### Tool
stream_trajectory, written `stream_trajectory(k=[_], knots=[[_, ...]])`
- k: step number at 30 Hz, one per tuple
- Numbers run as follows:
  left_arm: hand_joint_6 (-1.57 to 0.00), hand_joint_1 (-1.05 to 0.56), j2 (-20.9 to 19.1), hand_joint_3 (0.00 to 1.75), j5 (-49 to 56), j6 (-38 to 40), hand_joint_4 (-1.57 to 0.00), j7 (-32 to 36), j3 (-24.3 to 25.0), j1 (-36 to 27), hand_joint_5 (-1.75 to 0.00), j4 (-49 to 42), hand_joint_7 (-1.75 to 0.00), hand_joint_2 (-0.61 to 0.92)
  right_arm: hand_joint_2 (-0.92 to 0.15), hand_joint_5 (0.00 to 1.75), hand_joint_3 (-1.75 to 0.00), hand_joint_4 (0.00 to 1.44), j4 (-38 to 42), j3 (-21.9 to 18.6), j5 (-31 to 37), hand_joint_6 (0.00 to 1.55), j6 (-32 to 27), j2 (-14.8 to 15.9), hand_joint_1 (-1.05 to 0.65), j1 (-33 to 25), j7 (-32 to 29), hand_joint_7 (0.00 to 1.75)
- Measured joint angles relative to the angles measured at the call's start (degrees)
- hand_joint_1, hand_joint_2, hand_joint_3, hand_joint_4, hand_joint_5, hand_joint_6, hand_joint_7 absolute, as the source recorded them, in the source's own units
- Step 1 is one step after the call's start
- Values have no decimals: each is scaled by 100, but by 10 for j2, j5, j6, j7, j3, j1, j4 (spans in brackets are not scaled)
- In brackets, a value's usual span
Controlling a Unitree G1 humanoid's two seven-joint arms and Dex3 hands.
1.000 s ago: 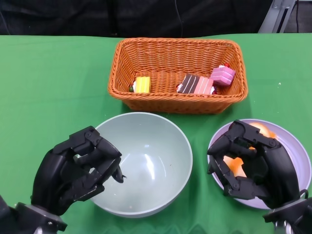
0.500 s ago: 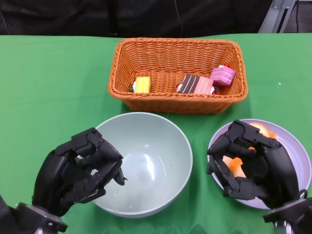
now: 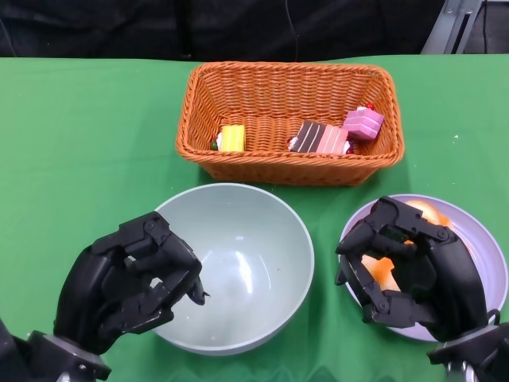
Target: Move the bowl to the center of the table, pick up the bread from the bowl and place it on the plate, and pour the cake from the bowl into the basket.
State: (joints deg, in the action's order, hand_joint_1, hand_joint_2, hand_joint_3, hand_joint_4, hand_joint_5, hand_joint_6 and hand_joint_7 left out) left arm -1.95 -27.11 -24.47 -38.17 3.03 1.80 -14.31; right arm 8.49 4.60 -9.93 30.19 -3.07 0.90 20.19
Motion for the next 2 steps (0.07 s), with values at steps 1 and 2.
stream_trajectory(k=[1,2], knots=[[-83,-13,0,58,0,0,-77,0,0,0,-159,0,-122,85,-48,162,-111,74,0,0,0,68,0,0,-7,0,0,124],[-83,-13,0,58,0,0,-77,0,1,0,-159,0,-122,85,-48,161,-111,75,0,1,0,68,0,0,-7,0,-1,124]])
